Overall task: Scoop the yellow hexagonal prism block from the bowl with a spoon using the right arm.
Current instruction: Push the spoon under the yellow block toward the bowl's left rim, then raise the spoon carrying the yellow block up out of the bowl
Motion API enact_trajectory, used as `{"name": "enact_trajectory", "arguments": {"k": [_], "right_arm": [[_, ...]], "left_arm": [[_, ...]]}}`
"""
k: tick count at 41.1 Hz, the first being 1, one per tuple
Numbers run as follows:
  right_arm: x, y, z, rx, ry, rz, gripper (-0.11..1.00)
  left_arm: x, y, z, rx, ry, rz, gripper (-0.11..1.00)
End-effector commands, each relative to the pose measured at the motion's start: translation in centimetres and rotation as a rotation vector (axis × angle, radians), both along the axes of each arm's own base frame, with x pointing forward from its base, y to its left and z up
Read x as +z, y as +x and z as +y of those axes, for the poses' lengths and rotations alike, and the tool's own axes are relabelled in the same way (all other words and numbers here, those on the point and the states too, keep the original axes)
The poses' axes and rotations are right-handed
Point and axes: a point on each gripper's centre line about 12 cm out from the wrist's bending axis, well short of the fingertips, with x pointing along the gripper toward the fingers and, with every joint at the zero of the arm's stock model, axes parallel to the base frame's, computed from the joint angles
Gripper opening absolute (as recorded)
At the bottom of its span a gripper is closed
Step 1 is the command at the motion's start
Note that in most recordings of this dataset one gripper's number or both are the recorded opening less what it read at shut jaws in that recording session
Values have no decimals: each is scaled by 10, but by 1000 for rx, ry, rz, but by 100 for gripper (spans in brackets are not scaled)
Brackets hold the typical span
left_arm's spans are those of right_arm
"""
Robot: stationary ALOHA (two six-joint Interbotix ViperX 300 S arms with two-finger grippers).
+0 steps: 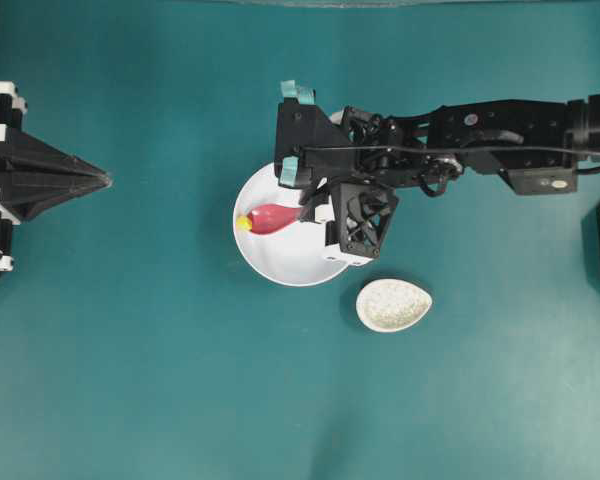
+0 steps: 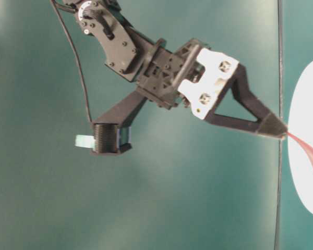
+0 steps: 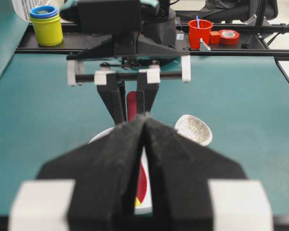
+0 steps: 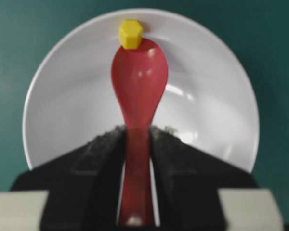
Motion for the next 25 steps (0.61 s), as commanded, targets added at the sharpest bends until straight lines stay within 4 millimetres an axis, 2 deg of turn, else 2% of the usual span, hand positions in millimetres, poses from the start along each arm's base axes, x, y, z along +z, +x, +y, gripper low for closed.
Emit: {"name": "enact_trajectory", "arguments": {"k": [1,17,25], "right_arm": [[26,3,0,-4,-8,-82,24],[28,2,-1,-9,-13,-104,24],[37,2,-1,-12,-17,-134,24]], "left_arm": [[12,2,0,1,4,-32,4],[12,2,0,1,1,-34,4],[12,2,0,1,-2,-35,4]]}}
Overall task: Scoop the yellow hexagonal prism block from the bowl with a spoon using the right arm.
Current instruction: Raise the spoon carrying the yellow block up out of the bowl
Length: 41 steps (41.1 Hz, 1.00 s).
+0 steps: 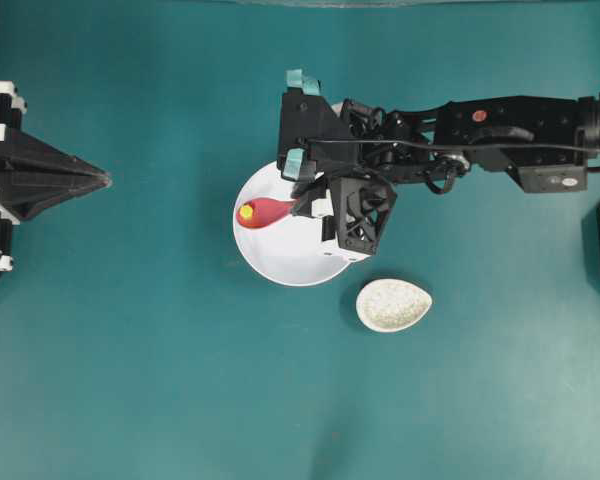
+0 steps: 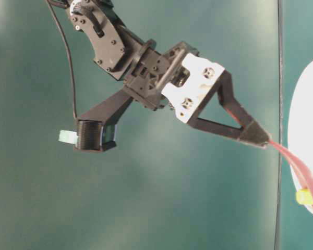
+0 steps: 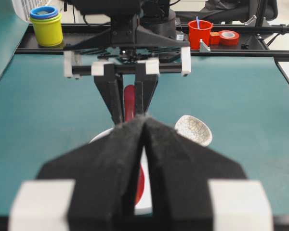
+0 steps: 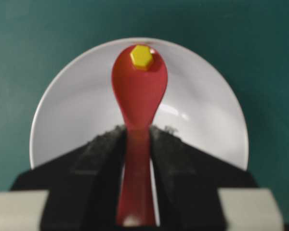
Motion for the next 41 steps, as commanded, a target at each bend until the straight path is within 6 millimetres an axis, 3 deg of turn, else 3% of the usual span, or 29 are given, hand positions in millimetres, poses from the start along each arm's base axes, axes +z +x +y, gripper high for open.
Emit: {"name": "enact_trajectory", "arguments": {"k": [1,19,41], "right_arm": [[24,-1,0,-3,-8,-73,24],[46,-20,-1,-26,-35,-204,24],[74,-71,10,-42,-109,-519,24]], "left_arm": [[12,2,1,2,2,-35,4],[13,2,0,1,-1,-37,4],[13,2,1,2,-4,-35,4]]}}
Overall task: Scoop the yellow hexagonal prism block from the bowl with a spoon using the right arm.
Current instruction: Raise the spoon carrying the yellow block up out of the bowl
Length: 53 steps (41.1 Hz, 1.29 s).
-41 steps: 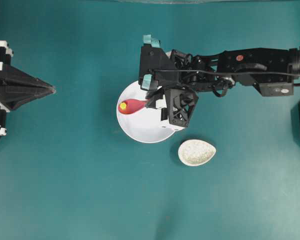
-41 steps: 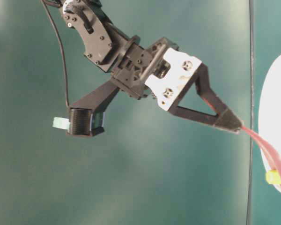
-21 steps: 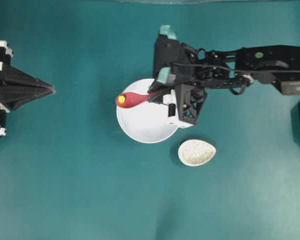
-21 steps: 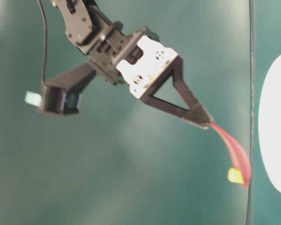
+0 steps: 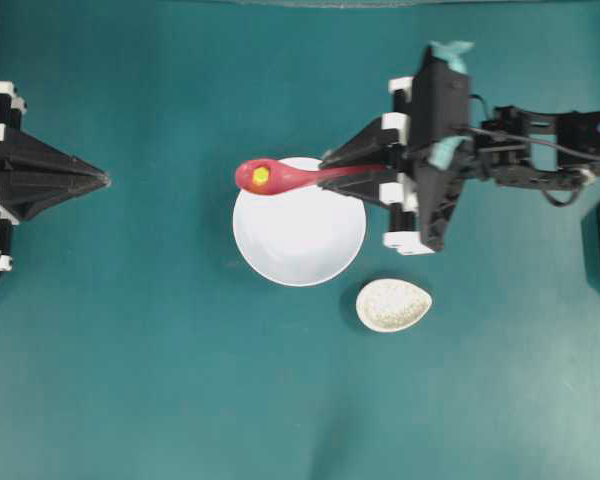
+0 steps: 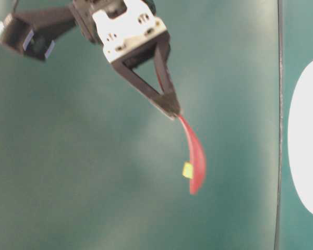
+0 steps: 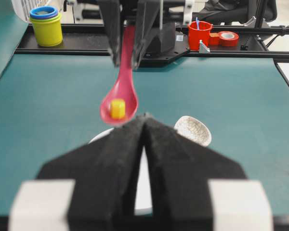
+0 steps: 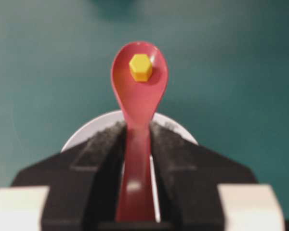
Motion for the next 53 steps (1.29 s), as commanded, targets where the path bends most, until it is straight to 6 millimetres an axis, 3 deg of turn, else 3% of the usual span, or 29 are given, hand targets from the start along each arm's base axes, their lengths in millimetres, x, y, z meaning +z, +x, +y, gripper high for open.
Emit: {"name": "enact_trajectory", "arguments": {"k": [1,18,53], "right_arm": [[20,-10,2,2,-15,-84,24],[37,-42,9,7,-24,-196,24],[43,-43,8,1,-23,-225,24]], "left_arm": [[12,2,1,2,2,-35,4],[13,2,1,2,-2,-37,4],[19,-3,0,-2,-62,-62,4]]}}
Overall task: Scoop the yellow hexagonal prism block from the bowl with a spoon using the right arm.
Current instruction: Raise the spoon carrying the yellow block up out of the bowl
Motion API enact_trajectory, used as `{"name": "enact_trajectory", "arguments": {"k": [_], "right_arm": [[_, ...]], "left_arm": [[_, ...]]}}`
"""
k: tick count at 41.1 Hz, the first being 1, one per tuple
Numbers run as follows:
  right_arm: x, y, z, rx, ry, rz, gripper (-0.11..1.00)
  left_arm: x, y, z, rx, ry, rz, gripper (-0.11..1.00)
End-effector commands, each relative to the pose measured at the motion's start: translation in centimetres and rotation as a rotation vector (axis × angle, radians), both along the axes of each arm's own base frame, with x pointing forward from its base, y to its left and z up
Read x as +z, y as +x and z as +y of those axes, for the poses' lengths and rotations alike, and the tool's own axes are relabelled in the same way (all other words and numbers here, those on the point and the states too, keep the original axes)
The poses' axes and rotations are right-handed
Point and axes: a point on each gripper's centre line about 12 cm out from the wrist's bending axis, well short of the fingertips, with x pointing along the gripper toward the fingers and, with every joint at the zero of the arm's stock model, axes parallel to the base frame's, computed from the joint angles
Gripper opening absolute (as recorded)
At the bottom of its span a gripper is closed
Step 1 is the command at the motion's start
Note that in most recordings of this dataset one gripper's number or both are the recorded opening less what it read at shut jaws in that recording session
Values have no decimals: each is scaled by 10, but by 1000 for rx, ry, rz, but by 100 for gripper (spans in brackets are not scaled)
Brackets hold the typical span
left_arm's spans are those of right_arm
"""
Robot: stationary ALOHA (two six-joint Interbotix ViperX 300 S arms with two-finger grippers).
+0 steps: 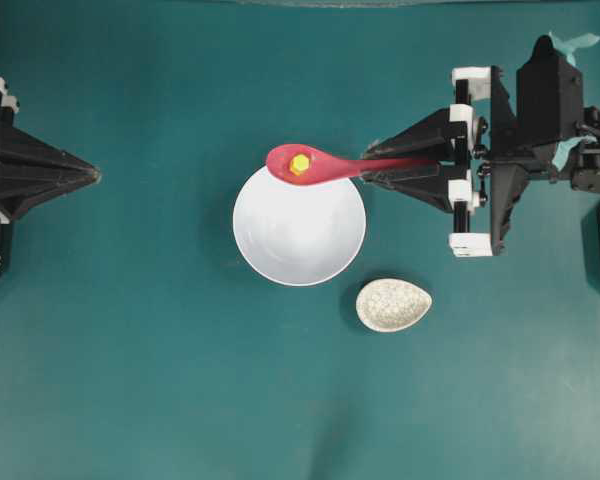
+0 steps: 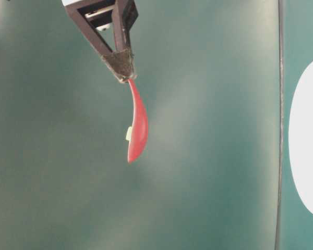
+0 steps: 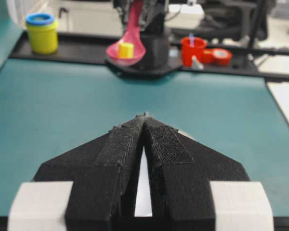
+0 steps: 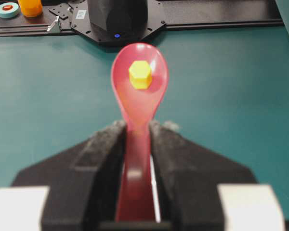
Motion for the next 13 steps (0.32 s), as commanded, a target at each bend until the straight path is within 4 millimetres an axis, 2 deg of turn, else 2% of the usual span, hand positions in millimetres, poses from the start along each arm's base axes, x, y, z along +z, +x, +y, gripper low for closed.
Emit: {"name": "enact_trajectory", "arguments": {"k": [1,13], "right_arm": [[14,-1,1,2,-2,-43,24],[22,-4,1,1,-2,-69,24]], "left_arm": [[10,2,0,1,2,-21,4],[10,2,0,1,2,-18,4]]}}
